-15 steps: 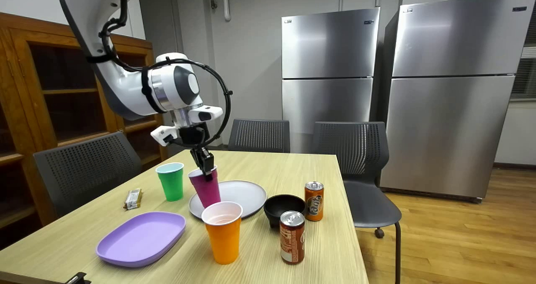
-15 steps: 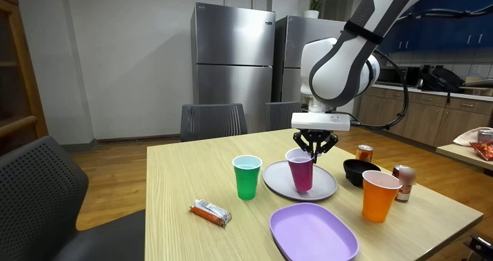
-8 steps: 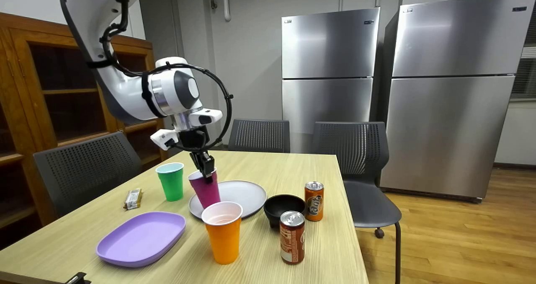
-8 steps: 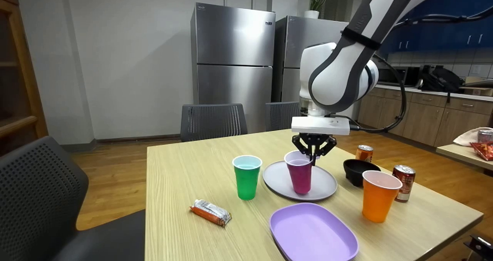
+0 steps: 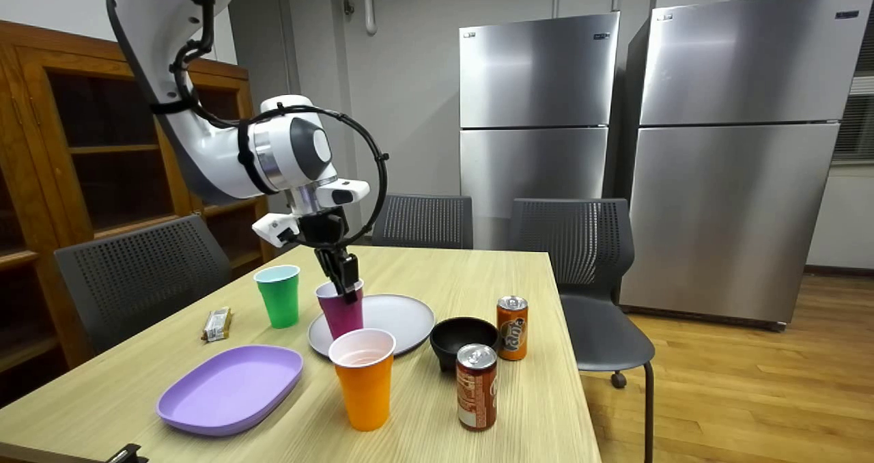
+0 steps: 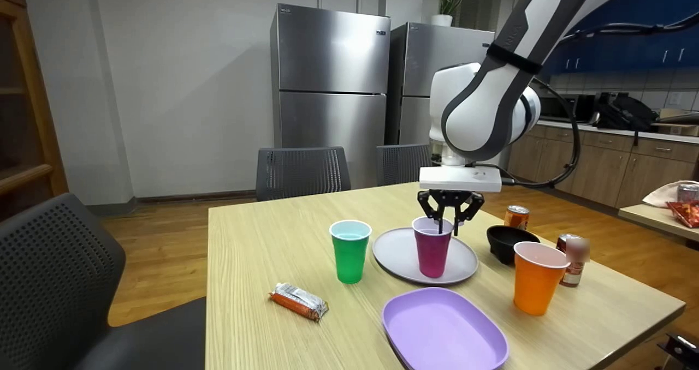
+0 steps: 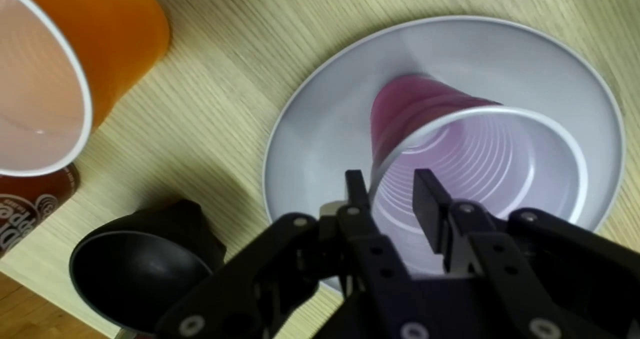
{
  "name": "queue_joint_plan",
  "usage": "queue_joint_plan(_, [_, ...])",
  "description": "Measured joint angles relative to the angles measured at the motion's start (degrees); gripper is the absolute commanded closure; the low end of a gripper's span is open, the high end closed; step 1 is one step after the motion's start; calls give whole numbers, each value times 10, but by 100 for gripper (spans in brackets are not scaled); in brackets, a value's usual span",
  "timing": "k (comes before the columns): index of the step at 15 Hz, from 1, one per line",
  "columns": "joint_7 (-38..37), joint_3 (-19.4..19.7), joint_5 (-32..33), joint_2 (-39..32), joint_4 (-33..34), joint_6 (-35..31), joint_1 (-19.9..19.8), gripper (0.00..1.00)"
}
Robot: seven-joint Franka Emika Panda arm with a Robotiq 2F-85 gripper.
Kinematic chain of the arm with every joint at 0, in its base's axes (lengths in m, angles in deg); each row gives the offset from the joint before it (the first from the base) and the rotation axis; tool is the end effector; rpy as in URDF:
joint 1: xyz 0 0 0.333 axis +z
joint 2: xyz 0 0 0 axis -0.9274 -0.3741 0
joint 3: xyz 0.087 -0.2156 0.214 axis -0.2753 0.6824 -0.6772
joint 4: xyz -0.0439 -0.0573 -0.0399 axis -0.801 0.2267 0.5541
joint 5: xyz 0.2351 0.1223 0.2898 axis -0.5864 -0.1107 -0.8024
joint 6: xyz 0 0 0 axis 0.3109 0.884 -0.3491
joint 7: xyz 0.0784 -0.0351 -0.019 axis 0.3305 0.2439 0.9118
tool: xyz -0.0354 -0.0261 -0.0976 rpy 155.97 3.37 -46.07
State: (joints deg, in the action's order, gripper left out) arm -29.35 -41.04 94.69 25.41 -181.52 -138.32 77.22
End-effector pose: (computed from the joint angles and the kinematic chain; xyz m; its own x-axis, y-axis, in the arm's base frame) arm 0.5379 0.0228 0.1919 0.8213 -0.5433 0.1743 -0.5633 -0.8206 0.0962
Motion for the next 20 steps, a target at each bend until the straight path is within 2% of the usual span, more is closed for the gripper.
queue_joint_plan(5, [0,27,11,27,-2,4,22,1])
queue_joint_plan(13, [-6,39,84,116,-35,31,30,0])
queue_joint_plan(20, [-6,39,88,133,-50,34,30,0])
